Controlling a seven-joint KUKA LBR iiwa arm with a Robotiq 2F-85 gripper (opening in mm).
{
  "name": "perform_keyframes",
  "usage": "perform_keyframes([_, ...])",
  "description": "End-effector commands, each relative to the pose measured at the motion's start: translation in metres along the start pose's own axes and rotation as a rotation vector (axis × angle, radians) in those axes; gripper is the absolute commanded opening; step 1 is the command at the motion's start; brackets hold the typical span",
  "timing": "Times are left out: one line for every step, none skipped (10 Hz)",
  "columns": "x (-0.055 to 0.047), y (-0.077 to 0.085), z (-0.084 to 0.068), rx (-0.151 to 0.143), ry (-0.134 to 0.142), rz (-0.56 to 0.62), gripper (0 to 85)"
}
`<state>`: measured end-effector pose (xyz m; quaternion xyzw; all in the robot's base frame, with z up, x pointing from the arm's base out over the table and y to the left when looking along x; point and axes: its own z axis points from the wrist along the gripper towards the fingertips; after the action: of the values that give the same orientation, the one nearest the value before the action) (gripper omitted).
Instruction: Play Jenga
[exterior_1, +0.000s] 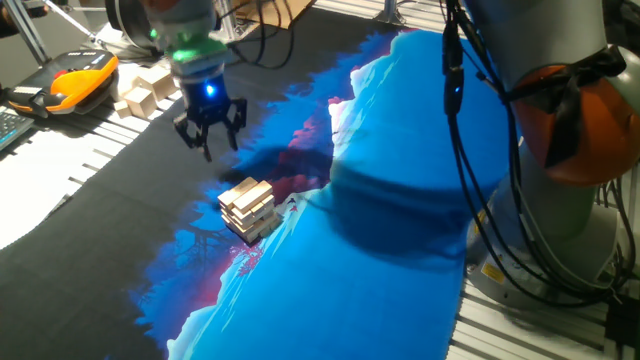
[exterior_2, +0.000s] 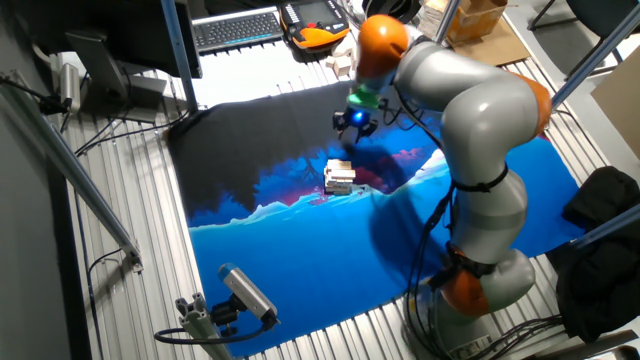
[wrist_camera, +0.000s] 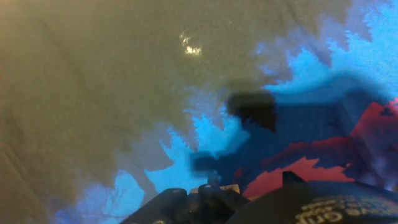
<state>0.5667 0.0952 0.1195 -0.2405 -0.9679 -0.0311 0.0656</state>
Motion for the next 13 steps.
perform_keyframes([0.001, 0.001, 0.002, 0.005, 0.001, -0.013, 51.0])
perform_keyframes([0.002, 0.002, 0.005, -0.002, 0.005, -0.016, 51.0])
perform_keyframes([0.004, 0.004, 0.010, -0.001, 0.002, -0.019, 51.0])
perform_keyframes([0.006, 0.006, 0.017, -0.007, 0.000, -0.019, 51.0])
perform_keyframes([0.008, 0.009, 0.026, -0.012, -0.009, -0.018, 51.0])
perform_keyframes([0.010, 0.010, 0.033, -0.011, -0.024, -0.020, 51.0])
perform_keyframes([0.011, 0.011, 0.038, -0.012, -0.028, -0.025, 51.0])
perform_keyframes([0.011, 0.012, 0.039, -0.005, -0.029, -0.029, 51.0])
perform_keyframes([0.011, 0.012, 0.039, -0.002, -0.031, -0.038, 51.0])
perform_keyframes([0.012, 0.012, 0.040, 0.005, -0.036, -0.051, 51.0])
perform_keyframes([0.012, 0.012, 0.041, 0.006, -0.034, -0.054, 51.0])
perform_keyframes([0.013, 0.012, 0.041, 0.003, -0.033, -0.048, 51.0])
perform_keyframes([0.012, 0.011, 0.035, 0.016, -0.023, -0.046, 51.0])
